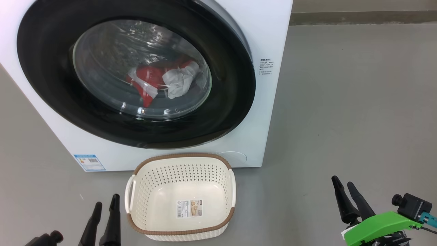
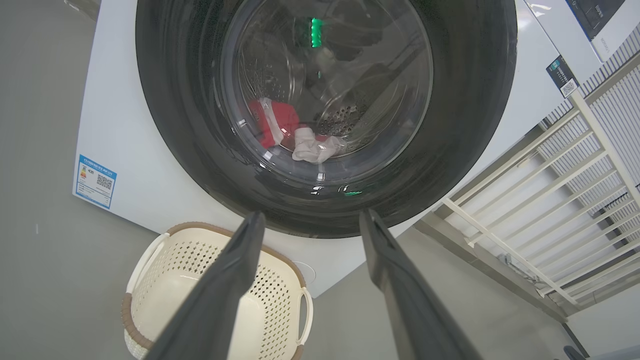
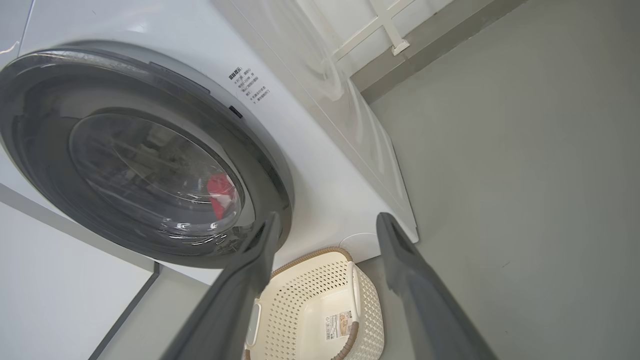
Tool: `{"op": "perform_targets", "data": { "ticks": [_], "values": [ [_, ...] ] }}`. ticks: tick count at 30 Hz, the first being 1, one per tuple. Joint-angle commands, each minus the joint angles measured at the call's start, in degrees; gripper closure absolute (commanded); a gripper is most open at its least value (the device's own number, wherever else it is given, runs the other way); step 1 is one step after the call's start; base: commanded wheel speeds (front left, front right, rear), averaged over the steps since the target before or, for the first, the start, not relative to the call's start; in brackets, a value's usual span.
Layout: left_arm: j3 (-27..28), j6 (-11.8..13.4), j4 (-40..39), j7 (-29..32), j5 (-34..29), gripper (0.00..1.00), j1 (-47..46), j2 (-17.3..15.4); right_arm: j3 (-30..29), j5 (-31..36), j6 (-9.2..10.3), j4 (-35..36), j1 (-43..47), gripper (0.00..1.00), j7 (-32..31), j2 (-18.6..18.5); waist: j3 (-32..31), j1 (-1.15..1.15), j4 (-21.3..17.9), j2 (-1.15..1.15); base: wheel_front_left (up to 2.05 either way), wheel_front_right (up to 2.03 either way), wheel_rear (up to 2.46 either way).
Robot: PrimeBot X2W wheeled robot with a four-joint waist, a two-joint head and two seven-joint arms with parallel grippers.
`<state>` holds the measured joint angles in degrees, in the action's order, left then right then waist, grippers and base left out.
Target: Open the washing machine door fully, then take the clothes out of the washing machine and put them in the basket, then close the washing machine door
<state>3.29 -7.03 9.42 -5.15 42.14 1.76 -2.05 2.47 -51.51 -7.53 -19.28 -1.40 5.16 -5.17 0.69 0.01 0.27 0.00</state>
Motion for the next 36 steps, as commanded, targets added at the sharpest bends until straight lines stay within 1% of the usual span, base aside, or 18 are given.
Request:
{"op": "perform_targets", "data": {
  "ticks": [1, 16, 17, 36],
  "values": [
    [0.9, -0.3, -2.1, -0.8, -2.2, 0.00, -0.4, -1.0, 0.9, 1.9, 0.02, 1.4, -2.8, 0.00, 0.9, -1.1, 0.1, 0.00, 0.0, 0.00, 0.00, 0.00, 0.00],
    [0.9, -0.3, -3.5, -3.2, -11.5, 0.00, 0.3, -1.2, 2.0, 10.0, 0.03, 1.7, -2.7, 0.00, 3.3, -1.7, 0.3, 0.00, -0.3, 0.00, 0.00, 0.00, 0.00],
    [0.8, -0.3, -3.7, -3.6, -12.8, 0.00, 0.4, -1.3, 2.1, 11.1, 0.03, 1.8, -2.7, 0.00, 3.6, -1.8, 0.4, 0.00, -0.3, 0.00, 0.00, 0.00, 0.00],
    [0.0, -0.4, -5.0, -6.6, -23.7, 0.00, 1.0, -1.9, 1.2, 21.6, 0.04, 2.3, -1.7, 0.00, 6.6, -1.7, 1.1, 0.00, -0.4, 0.00, 0.00, 0.00, 0.00]
  ]
}}
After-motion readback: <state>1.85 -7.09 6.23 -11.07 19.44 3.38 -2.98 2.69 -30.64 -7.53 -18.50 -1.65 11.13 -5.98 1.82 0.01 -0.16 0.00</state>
